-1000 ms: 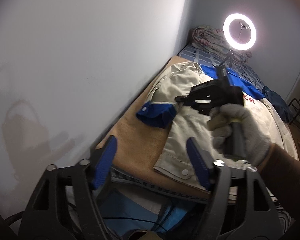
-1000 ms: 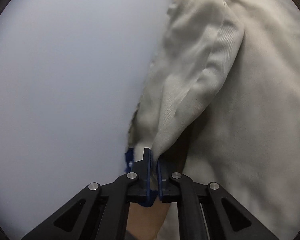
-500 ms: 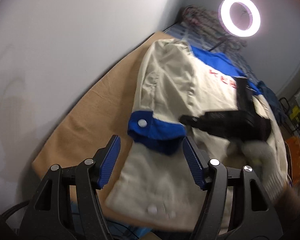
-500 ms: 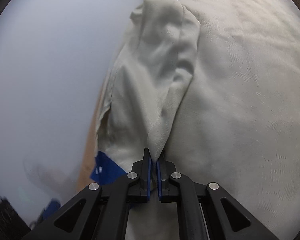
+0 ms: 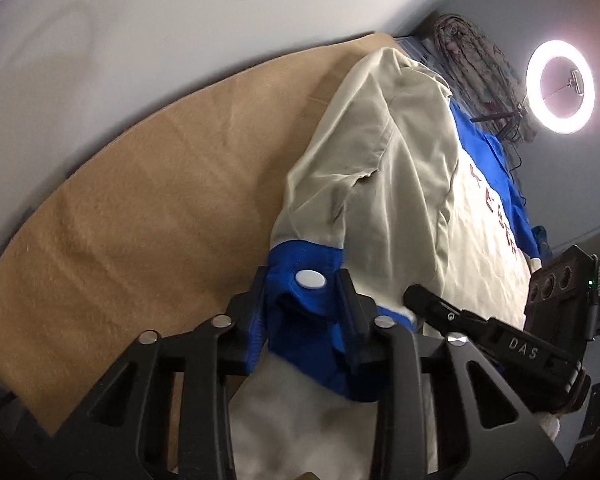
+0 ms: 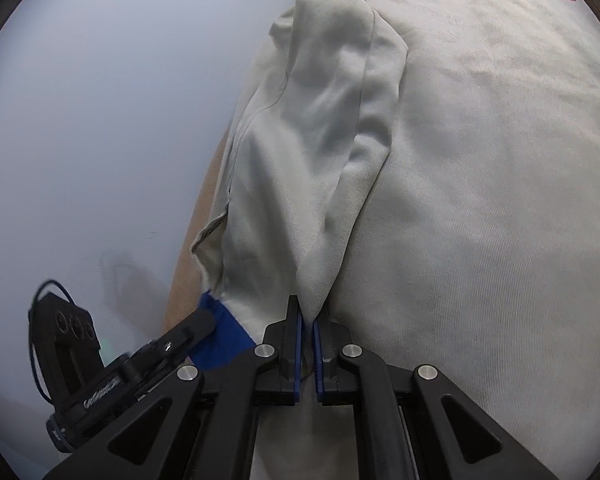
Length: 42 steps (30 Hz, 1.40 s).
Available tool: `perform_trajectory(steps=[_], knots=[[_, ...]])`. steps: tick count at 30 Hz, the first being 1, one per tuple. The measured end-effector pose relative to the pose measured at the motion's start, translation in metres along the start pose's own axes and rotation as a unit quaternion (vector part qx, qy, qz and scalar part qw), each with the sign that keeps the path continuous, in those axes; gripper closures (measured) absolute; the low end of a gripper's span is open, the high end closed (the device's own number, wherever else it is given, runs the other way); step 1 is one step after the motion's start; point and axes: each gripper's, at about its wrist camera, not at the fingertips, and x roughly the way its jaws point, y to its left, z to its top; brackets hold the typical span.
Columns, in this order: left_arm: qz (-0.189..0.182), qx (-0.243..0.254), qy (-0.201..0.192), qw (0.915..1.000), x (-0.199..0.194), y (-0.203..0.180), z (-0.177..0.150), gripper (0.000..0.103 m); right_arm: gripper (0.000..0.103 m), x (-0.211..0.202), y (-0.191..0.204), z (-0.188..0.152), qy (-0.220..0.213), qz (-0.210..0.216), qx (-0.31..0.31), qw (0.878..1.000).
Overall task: Fold large clothes
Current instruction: 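Close the left tool on the blue cuff while the right tool holds it, then open the right tool to release the cuff to the left tool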
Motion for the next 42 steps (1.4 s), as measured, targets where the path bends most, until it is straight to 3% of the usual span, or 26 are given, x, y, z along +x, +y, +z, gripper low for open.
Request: perform_trajectory(steps=[6, 12, 17, 23, 24, 25, 28, 32, 40, 42], knots=[[0.01, 0.059, -0.061, 0.9963, -0.038, -0.021, 0.01, 0.083, 0.09, -0.012, 0.016, 0.001, 0.003, -0.023, -0.021, 1.0], [0.021, 0.115, -0.117, 0.9863, -0.077, -0.038, 0.021, 0.084, 0.089, -0.049, 0.031, 0.021, -0.068, -0.041, -0.039, 0.996], [0.022, 0.146, -0.143, 0.9786, -0.099, -0.047, 0.022, 0.085, 0.089, -0.018, 0.041, 0.044, -0.071, -0.042, -0.04, 0.996], [0.029, 0.176, -0.144, 0.9734, -0.102, -0.046, 0.012, 0.085, 0.089, 0.04, 0.05, 0.045, -0.022, -0.064, -0.055, 0.996], [0.03, 0.18, -0.144, 0.9725, -0.102, -0.044, 0.009, 0.085, 0.086, 0.037, 0.054, 0.047, -0.016, -0.068, -0.064, 0.995], [0.029, 0.183, -0.144, 0.9721, -0.101, -0.044, 0.007, 0.085, 0.077, 0.031, 0.056, 0.05, -0.015, -0.069, -0.066, 0.995], [0.025, 0.19, -0.144, 0.9709, -0.101, -0.042, -0.002, 0.085, 0.068, 0.004, 0.066, 0.066, -0.042, -0.079, -0.076, 0.993], [0.024, 0.205, -0.147, 0.9673, -0.103, -0.04, -0.013, 0.085, 0.045, -0.021, 0.093, 0.098, -0.06, -0.068, -0.081, 0.993], [0.03, 0.242, -0.149, 0.9584, -0.105, -0.048, -0.025, 0.085, 0.044, 0.007, 0.15, 0.144, -0.045, -0.099, -0.103, 0.989], [0.032, 0.252, -0.151, 0.9552, -0.107, -0.051, -0.029, 0.085, 0.058, 0.019, 0.155, 0.143, -0.026, -0.116, -0.106, 0.987]])
